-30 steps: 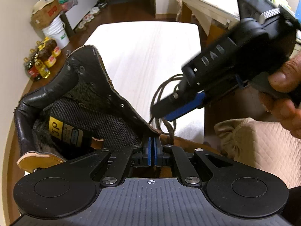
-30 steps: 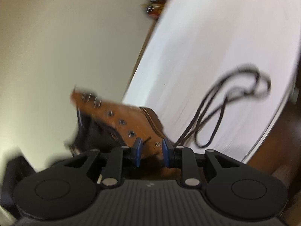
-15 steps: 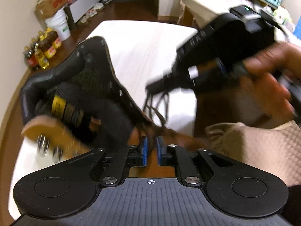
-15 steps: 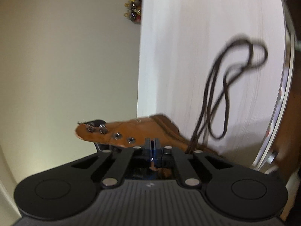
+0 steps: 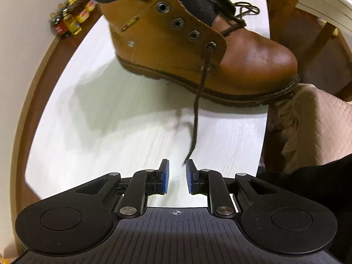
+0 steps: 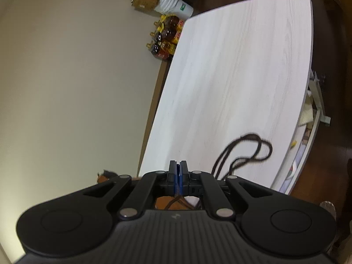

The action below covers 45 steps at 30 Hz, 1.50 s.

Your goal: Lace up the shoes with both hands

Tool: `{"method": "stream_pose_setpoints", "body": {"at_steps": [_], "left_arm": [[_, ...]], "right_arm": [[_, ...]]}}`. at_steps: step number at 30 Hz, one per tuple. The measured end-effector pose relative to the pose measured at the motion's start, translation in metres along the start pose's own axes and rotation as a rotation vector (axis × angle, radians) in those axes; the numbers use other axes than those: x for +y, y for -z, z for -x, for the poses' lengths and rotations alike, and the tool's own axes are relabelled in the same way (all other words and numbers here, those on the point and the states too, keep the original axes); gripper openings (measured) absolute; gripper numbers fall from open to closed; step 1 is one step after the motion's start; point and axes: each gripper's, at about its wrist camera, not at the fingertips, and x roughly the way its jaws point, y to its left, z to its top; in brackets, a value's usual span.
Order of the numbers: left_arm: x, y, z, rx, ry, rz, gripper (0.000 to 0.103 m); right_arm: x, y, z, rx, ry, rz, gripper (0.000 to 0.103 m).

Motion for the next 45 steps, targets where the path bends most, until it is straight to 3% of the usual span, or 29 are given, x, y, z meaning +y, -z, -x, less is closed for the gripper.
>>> {"method": "stream_pose_setpoints", "body": {"at_steps": [8, 13, 14, 15, 19, 22, 27, 33, 38, 40, 42, 45], "left_arm": [[-0.002, -0.015, -0.023, -0.085, 0.065, -0.059, 0.018], [0.004, -0.016, -0.032, -0.087, 0.112, -0.063, 0.015], [0.004, -0.016, -0.032, -0.087, 0.119, -0.063, 0.013], [0.004, -0.016, -0.032, -0.087, 0.132, -0.071, 0.004], [-0.002, -0.016, -0.028, -0.058, 0.173, -0.092, 0.002], [-0.002, -0.009, -0.012, -0.060, 0.160, -0.062, 0.002], [0.012, 0.016, 0.032, -0.041, 0.007, 0.031, 0.002], [0.050, 0.056, 0.100, 0.032, -0.281, 0.177, 0.002], [0.092, 0.081, 0.168, 0.059, -0.547, 0.354, 0.002], [0.100, 0.085, 0.197, 0.021, -0.585, 0.421, 0.002], [0.099, 0.084, 0.211, -0.008, -0.576, 0.431, 0.002], [0.081, 0.077, 0.217, -0.061, -0.490, 0.416, 0.002]], "right_arm": [[0.004, 0.012, -0.007, 0.011, 0.032, 0.003, 0.003], [0.005, 0.020, -0.012, 0.012, 0.050, 0.006, 0.003], [0.006, 0.021, -0.013, 0.013, 0.054, 0.006, 0.003], [0.007, 0.022, -0.013, 0.012, 0.056, 0.008, 0.003], [0.012, 0.025, -0.005, 0.002, 0.049, 0.020, 0.003], [0.017, 0.026, 0.000, -0.005, 0.044, 0.028, 0.003], [0.021, 0.020, 0.025, -0.054, 0.024, 0.046, 0.003], [0.018, -0.004, 0.077, -0.153, 0.030, 0.079, 0.003], [0.028, -0.030, 0.120, -0.293, 0.032, 0.127, 0.003], [0.035, -0.037, 0.133, -0.328, 0.017, 0.154, 0.003], [0.043, -0.043, 0.146, -0.359, -0.001, 0.185, 0.003], [0.046, -0.034, 0.164, -0.388, -0.015, 0.195, 0.003]]}}
